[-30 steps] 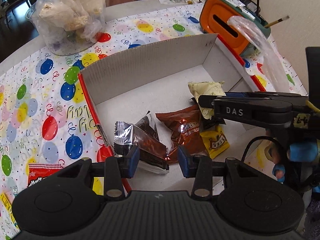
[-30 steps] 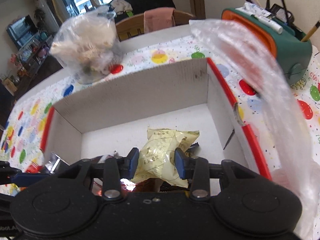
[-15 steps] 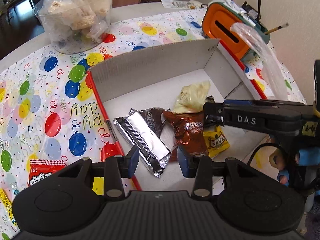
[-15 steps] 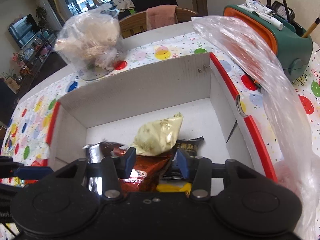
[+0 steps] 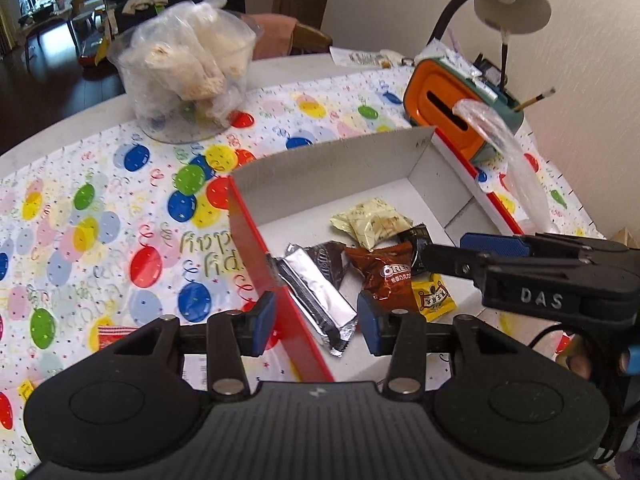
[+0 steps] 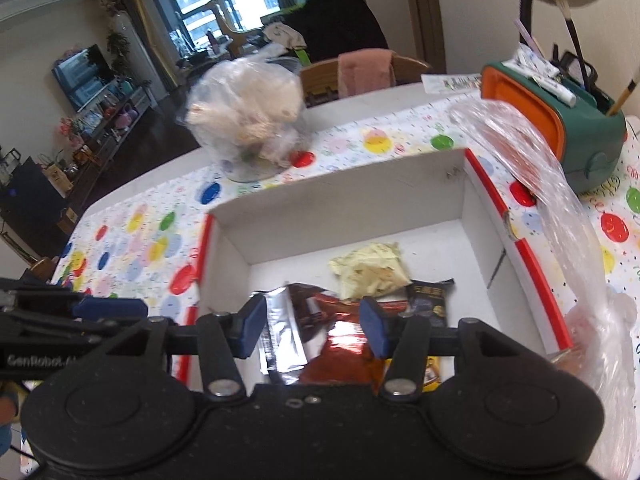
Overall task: Organize snacks
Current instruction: 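Withdraw both tools from the box toward the remaining snacks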
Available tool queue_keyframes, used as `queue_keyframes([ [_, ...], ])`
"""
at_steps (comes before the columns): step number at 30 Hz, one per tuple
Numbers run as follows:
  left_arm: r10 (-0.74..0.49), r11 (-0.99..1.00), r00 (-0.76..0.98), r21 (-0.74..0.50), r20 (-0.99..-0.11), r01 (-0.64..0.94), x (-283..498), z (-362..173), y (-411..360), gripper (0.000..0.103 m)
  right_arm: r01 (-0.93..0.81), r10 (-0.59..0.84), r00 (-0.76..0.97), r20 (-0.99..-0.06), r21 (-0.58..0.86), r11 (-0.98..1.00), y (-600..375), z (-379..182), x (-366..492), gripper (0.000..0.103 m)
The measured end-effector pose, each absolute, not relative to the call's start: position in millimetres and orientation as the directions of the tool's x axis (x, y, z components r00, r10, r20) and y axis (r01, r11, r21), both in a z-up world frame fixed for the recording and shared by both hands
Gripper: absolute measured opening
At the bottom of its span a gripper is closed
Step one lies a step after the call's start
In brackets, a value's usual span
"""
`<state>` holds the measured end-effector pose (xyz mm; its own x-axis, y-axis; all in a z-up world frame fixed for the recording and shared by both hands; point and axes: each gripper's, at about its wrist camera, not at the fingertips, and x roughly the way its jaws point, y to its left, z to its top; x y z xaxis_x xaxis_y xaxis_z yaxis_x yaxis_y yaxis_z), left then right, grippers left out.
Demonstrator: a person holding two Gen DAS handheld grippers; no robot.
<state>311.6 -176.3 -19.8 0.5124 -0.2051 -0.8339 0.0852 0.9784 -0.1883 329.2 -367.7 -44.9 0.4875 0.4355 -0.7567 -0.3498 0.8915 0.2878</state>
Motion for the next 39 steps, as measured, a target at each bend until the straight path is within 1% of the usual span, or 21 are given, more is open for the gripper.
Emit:
queue_keyframes([
  [4,-0.204,0.978,0.537,-0.190,-0.818,0.083,300.0,-13.2,-160.7,0.044,-0.375,0.451,0.497,-0.741,0.285,0.882,-355.1,-34.6,315.0,0.055],
  [6,-0.201,0.979,0.550,-0.192,-0.811,0.074,293.9,-10.4,-151.3,0.047,-0.387,0.462,0.499,-0.733,0.289,0.876,-347.6,-30.9,308.4,0.057],
  [8,-0.198,0.978,0.563,-0.197,-0.802,0.065,287.8,-8.0,-141.2,0.053,-0.396,0.475,0.497,-0.727,0.297,0.869,-339.8,-28.1,302.1,0.061],
  [12,-0.196,0.977,0.583,-0.210,-0.789,0.045,275.1,-2.8,-119.9,0.055,-0.420,0.498,0.490,-0.715,0.307,0.854,-321.7,-24.1,291.3,0.063],
  [13,-0.194,0.977,0.588,-0.211,-0.785,0.041,271.5,-1.5,-114.5,0.057,-0.427,0.504,0.488,-0.712,0.309,0.850,-316.8,-23.2,289.0,0.064],
  [14,-0.191,0.977,0.596,-0.211,-0.780,0.037,267.3,-0.2,-109.1,0.062,-0.435,0.510,0.487,-0.709,0.309,0.846,-312.0,-21.9,285.7,0.064],
  [16,-0.175,0.979,0.614,-0.204,-0.770,0.023,259.1,2.4,-98.1,0.067,-0.448,0.521,0.484,-0.703,0.312,0.838,-301.6,-20.0,280.2,0.070],
  [20,-0.165,0.978,0.628,-0.210,-0.760,0.003,245.4,3.9,-75.1,0.068,-0.472,0.537,0.474,-0.698,0.313,0.824,-281.6,-19.4,269.9,0.077],
  [22,-0.154,0.978,0.631,-0.208,-0.760,-0.012,239.1,3.0,-64.0,0.068,-0.474,0.543,0.469,-0.697,0.320,0.820,-273.5,-19.6,263.6,0.082],
  [26,-0.132,0.978,0.636,-0.204,-0.760,-0.041,225.6,-0.1,-41.3,0.068,-0.484,0.548,0.457,-0.700,0.321,0.814,-255.9,-21.6,254.9,0.086],
  [28,-0.120,0.978,0.639,-0.203,-0.760,-0.058,218.3,-1.8,-29.7,0.072,-0.487,0.544,0.460,-0.702,0.313,0.816,-247.4,-22.6,249.7,0.091],
  [29,-0.111,0.977,0.641,-0.200,-0.759,-0.068,214.4,-2.7,-23.8,0.072,-0.489,0.545,0.459,-0.702,0.312,0.814,-243.1,-22.9,247.4,0.092],
  [35,-0.072,0.973,0.648,-0.197,-0.758,-0.121,196.2,-6.9,10.2,0.073,-0.510,0.534,0.465,-0.706,0.279,0.813,-216.2,-25.2,232.4,0.100],
  [39,-0.038,0.967,0.655,-0.193,-0.755,-0.166,184.8,-10.3,33.4,0.080,-0.521,0.529,0.457,-0.715,0.267,0.811,-196.8,-29.4,224.7,0.102],
])
